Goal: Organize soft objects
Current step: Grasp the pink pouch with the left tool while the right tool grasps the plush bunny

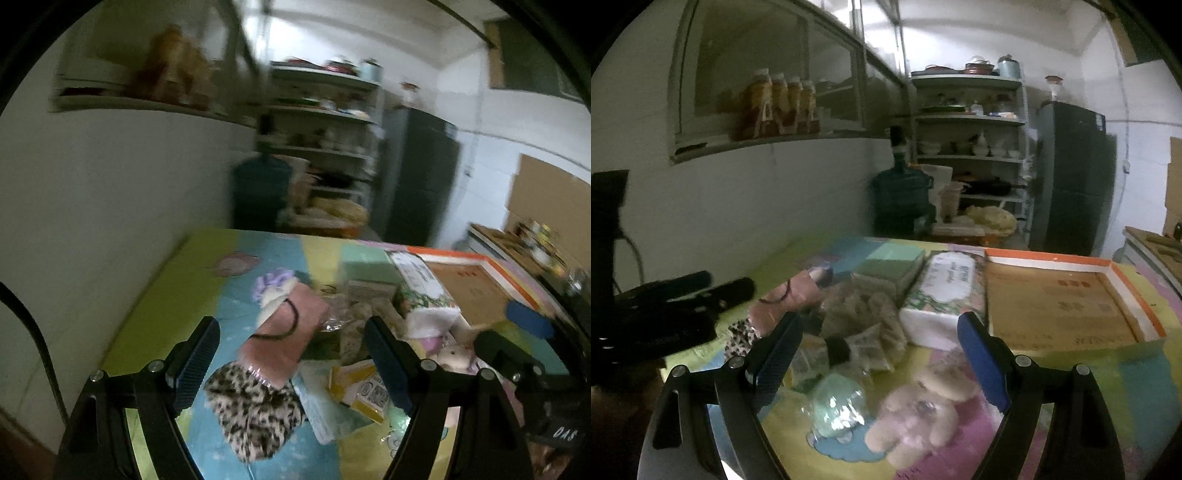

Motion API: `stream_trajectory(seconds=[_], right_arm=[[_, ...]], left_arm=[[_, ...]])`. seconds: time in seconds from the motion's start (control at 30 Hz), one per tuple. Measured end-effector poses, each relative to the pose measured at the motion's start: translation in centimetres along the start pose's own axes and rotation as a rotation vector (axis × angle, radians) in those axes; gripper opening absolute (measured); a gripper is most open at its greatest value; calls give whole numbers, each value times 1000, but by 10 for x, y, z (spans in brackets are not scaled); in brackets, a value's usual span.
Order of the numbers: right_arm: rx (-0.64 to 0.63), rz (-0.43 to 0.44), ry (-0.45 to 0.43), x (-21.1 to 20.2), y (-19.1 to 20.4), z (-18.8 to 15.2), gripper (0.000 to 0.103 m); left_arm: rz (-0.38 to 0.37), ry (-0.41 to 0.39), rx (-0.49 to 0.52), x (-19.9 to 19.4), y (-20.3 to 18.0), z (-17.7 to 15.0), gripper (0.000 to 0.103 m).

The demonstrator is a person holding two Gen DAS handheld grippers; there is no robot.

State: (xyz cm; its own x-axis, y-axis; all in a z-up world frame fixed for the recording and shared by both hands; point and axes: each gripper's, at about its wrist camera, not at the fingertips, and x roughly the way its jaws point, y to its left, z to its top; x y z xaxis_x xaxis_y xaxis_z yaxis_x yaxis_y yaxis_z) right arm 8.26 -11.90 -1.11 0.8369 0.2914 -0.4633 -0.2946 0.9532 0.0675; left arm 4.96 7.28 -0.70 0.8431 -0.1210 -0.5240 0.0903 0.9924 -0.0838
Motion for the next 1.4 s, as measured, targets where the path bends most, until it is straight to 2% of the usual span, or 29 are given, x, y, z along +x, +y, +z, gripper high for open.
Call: stream_trajectory(seconds=[0.2,0.33,0.53,0.83,0.9,1.13,1.4], right_arm=[[1,17,31,19,2,2,87],[13,21,57,32,-1,2,87],[14,21,81,46,-1,2,87],[18,26,106,60,-1,1,87],[17,26,107,62,-1,1,87],[23,46,115,66,-1,3,87],[18,138,113,70,9,15,87]], left_arm=[[-81,58,156,33,4,4,81],[-84,86,205,49,4,0,80],[-123,139,159,70,15,-1,62],[-162,169,164,84,17,-6,52],[-164,167,160,86,19,-8,51],[-161,143,113,79,27,-9,38],[-102,67,33,51,47,0,37]])
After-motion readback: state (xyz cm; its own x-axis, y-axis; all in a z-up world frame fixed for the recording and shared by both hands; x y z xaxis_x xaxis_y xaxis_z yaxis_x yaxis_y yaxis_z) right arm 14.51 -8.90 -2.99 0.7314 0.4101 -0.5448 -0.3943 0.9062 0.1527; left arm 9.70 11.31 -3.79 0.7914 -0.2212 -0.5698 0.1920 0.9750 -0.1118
